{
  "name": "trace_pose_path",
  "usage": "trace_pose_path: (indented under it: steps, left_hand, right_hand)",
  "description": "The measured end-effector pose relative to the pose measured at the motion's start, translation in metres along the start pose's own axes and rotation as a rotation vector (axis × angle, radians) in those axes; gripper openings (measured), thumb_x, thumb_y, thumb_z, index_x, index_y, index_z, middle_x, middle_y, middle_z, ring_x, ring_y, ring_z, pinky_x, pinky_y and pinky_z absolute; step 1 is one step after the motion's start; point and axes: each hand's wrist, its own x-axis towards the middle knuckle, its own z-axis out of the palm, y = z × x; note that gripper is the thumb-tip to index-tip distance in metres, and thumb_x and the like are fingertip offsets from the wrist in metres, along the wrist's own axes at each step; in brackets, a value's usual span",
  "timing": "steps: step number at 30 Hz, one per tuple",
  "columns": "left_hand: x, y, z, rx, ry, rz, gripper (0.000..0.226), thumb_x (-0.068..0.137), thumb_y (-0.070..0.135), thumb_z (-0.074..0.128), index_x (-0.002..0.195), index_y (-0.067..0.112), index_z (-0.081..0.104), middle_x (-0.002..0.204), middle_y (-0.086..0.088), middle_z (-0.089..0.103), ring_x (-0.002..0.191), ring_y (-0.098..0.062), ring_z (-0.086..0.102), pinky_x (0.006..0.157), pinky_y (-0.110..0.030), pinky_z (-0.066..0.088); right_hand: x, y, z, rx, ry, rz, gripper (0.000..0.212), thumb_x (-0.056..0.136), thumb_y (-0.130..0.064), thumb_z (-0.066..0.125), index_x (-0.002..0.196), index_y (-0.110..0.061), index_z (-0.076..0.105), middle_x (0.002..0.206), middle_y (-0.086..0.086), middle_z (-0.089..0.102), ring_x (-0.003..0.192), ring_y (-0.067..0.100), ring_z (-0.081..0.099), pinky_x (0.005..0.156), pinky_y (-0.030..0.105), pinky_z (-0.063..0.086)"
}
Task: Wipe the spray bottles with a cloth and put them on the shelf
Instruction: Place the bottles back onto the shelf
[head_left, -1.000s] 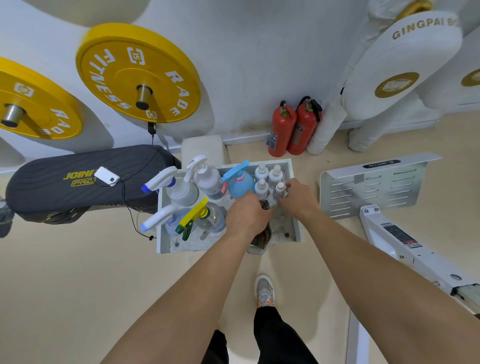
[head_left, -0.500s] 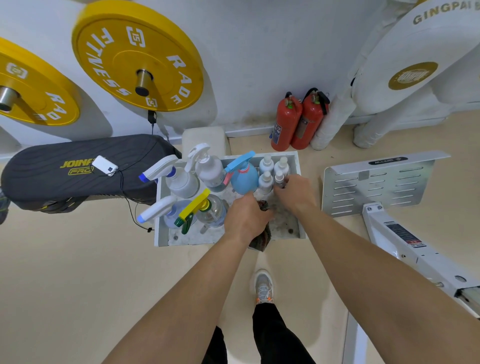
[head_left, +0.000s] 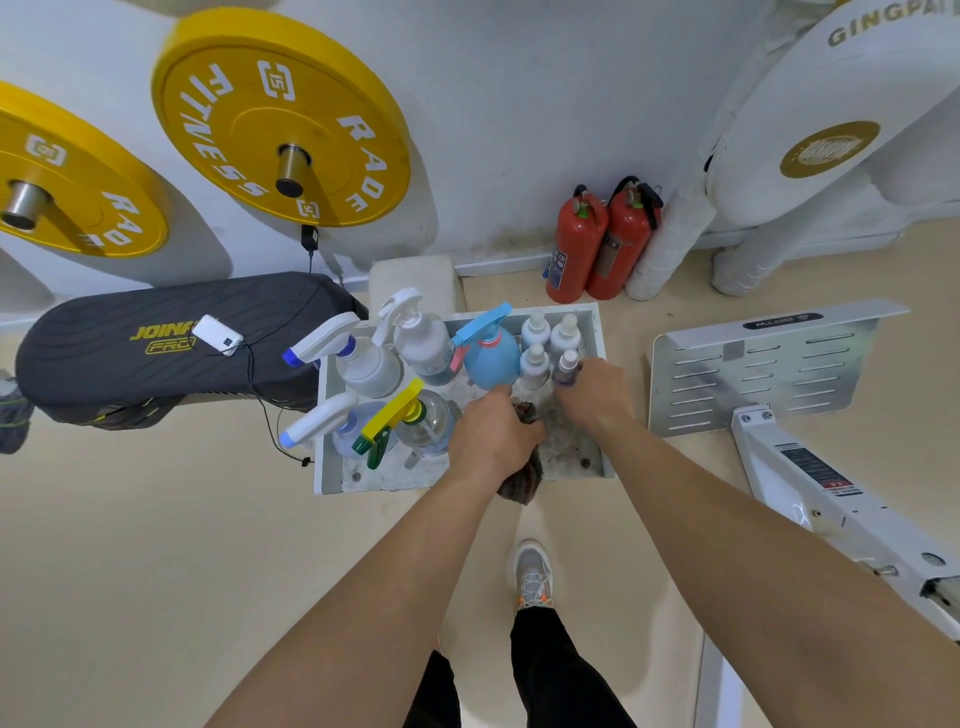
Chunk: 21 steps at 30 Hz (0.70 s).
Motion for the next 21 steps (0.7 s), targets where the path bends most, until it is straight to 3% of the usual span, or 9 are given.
trace_pose_path:
  steps: [4, 7, 10, 12, 14, 16, 18, 21]
  left_hand:
    - [-0.007, -0.002, -0.007, -0.156, -0.022, -0.040, 0.032, 0.085, 0.039, 0.074, 0.106, 0.019, 0.060, 0.097, 0.002, 0.064, 0.092, -0.020, 0.058, 0.074, -0.033, 0.048]
    - [-0.023, -0.008, -0.014, -0.299, -0.046, -0.052, 0.034, 0.083, 0.037, 0.079, 0.103, 0.018, 0.060, 0.092, 0.004, 0.063, 0.091, -0.017, 0.059, 0.076, -0.030, 0.044]
    - [-0.047, -0.020, -0.025, -0.474, -0.123, -0.090, 0.032, 0.086, 0.032, 0.077, 0.108, 0.014, 0.062, 0.093, 0.004, 0.062, 0.093, -0.017, 0.059, 0.084, -0.029, 0.046]
    - [-0.067, -0.038, -0.036, -0.706, -0.228, -0.112, 0.022, 0.087, 0.025, 0.068, 0.099, 0.007, 0.066, 0.094, -0.006, 0.064, 0.095, -0.022, 0.060, 0.086, -0.032, 0.047]
    - [-0.089, -0.062, -0.049, -0.949, -0.332, -0.202, 0.015, 0.087, 0.015, 0.054, 0.089, 0.009, 0.067, 0.090, -0.011, 0.064, 0.089, -0.023, 0.060, 0.084, -0.034, 0.048]
    - [-0.105, -0.095, -0.061, -1.047, -0.388, -0.247, 0.030, 0.082, 0.006, 0.048, 0.097, 0.011, 0.074, 0.092, -0.010, 0.065, 0.087, -0.022, 0.057, 0.082, -0.034, 0.050]
    - [-0.117, -0.131, -0.069, -1.033, -0.362, -0.207, 0.042, 0.081, -0.001, 0.048, 0.109, 0.011, 0.075, 0.097, -0.011, 0.065, 0.088, -0.022, 0.055, 0.081, -0.035, 0.053]
    - [-0.135, -0.175, -0.080, -1.068, -0.247, -0.225, 0.039, 0.090, -0.006, 0.050, 0.118, 0.009, 0.072, 0.102, -0.011, 0.070, 0.088, -0.022, 0.061, 0.077, -0.033, 0.056]
  right_hand:
    - [-0.020, 0.003, -0.005, 0.073, -0.012, 0.065, 0.015, 0.085, -0.013, 0.064, 0.097, -0.003, 0.063, 0.091, 0.013, 0.064, 0.077, 0.028, 0.061, 0.061, 0.030, 0.045]
    - [-0.058, 0.004, -0.008, 0.124, -0.063, 0.079, 0.014, 0.087, -0.019, 0.060, 0.090, -0.006, 0.064, 0.084, 0.009, 0.065, 0.072, 0.025, 0.062, 0.055, 0.031, 0.048]
    - [-0.108, 0.000, -0.003, 0.419, -0.384, 0.129, 0.024, 0.097, -0.025, 0.054, 0.098, -0.007, 0.069, 0.094, 0.012, 0.072, 0.078, 0.025, 0.067, 0.074, 0.039, 0.059]
    - [-0.139, -0.008, 0.005, 0.635, -0.580, 0.220, 0.030, 0.101, -0.033, 0.049, 0.106, -0.012, 0.069, 0.101, 0.010, 0.073, 0.085, 0.026, 0.070, 0.082, 0.043, 0.061]
    - [-0.159, -0.016, 0.019, 0.773, -0.644, 0.276, 0.040, 0.100, -0.046, 0.048, 0.110, -0.015, 0.070, 0.100, 0.007, 0.073, 0.091, 0.026, 0.069, 0.082, 0.043, 0.059]
    - [-0.171, -0.028, 0.036, 0.811, -0.670, 0.258, 0.049, 0.097, -0.057, 0.051, 0.114, -0.016, 0.071, 0.102, 0.007, 0.074, 0.095, 0.024, 0.070, 0.083, 0.041, 0.059]
    - [-0.184, -0.044, 0.050, 0.746, -0.704, 0.153, 0.035, 0.097, -0.047, 0.059, 0.110, -0.017, 0.072, 0.098, 0.006, 0.074, 0.090, 0.023, 0.069, 0.080, 0.039, 0.058]
    - [-0.201, -0.067, 0.069, 0.683, -0.717, 0.056, 0.018, 0.098, -0.028, 0.064, 0.104, -0.014, 0.073, 0.095, 0.007, 0.073, 0.087, 0.023, 0.068, 0.077, 0.038, 0.057]
